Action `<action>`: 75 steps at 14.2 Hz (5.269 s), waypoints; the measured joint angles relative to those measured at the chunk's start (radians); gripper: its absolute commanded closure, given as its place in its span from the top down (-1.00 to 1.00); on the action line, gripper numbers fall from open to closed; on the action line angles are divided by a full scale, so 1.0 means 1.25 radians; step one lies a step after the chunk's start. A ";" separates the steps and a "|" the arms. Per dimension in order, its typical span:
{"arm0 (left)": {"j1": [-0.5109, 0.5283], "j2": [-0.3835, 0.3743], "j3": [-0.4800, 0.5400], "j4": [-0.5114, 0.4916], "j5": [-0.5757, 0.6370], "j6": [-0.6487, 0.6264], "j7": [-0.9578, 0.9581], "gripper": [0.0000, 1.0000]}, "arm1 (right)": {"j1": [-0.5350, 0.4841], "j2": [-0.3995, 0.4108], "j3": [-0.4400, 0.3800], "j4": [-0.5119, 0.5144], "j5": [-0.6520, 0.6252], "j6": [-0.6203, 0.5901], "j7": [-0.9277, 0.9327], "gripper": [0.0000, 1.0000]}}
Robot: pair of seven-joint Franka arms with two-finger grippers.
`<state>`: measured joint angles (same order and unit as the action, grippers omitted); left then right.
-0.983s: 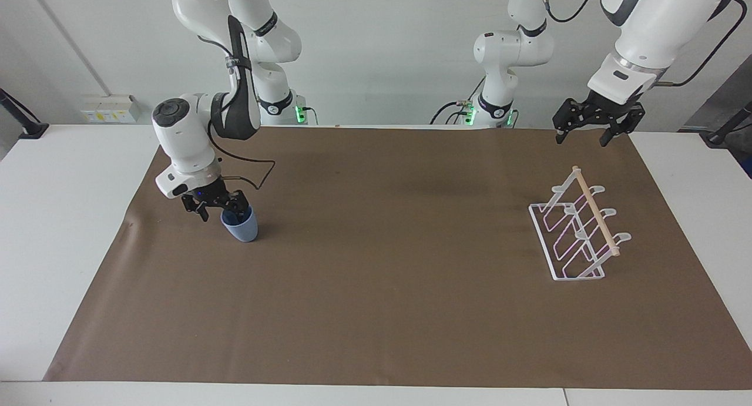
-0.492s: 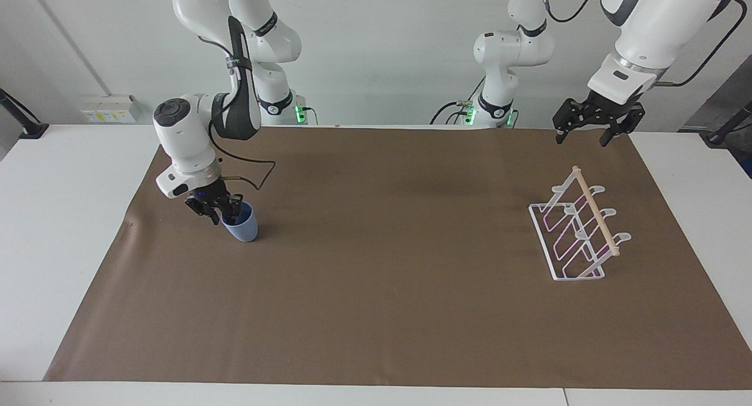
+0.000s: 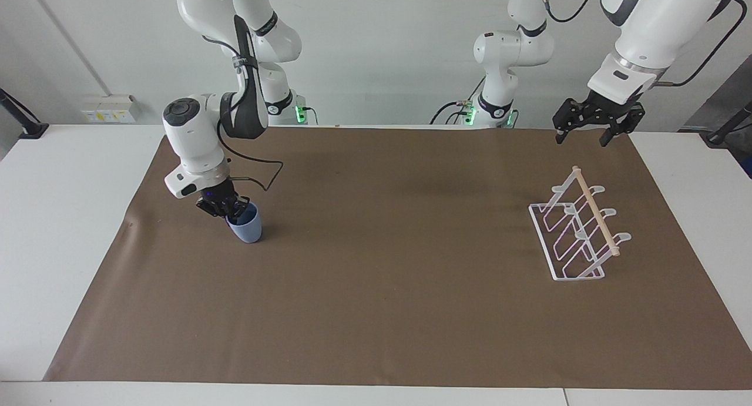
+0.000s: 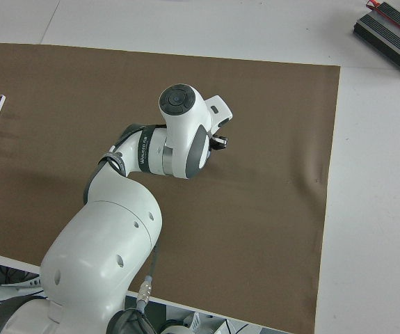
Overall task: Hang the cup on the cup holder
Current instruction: 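Lift the cup with the right gripper while the left gripper rises, then carry the cup toward the left gripper and insert it between fingers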
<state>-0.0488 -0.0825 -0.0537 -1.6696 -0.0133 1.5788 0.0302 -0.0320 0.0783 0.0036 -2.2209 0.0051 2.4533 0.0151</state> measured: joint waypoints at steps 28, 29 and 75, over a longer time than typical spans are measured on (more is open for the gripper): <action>0.071 -0.013 0.012 -0.040 -0.455 0.033 -0.408 1.00 | 0.065 -0.001 0.244 0.399 0.652 -0.306 0.005 -1.00; 0.071 -0.022 0.011 -0.062 -0.498 0.046 -0.464 1.00 | 0.070 -0.001 0.269 0.398 0.670 -0.255 0.024 -1.00; 0.018 -0.108 -0.025 -0.219 -0.833 0.223 -1.025 -1.00 | 0.278 0.007 0.292 0.386 0.729 0.095 0.249 1.00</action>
<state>-0.0264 -0.2175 -0.0851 -1.9428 -1.0544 1.8579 -1.2507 0.3150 0.0871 0.3686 -1.7383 0.9168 2.5726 0.3264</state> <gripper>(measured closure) 0.264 0.335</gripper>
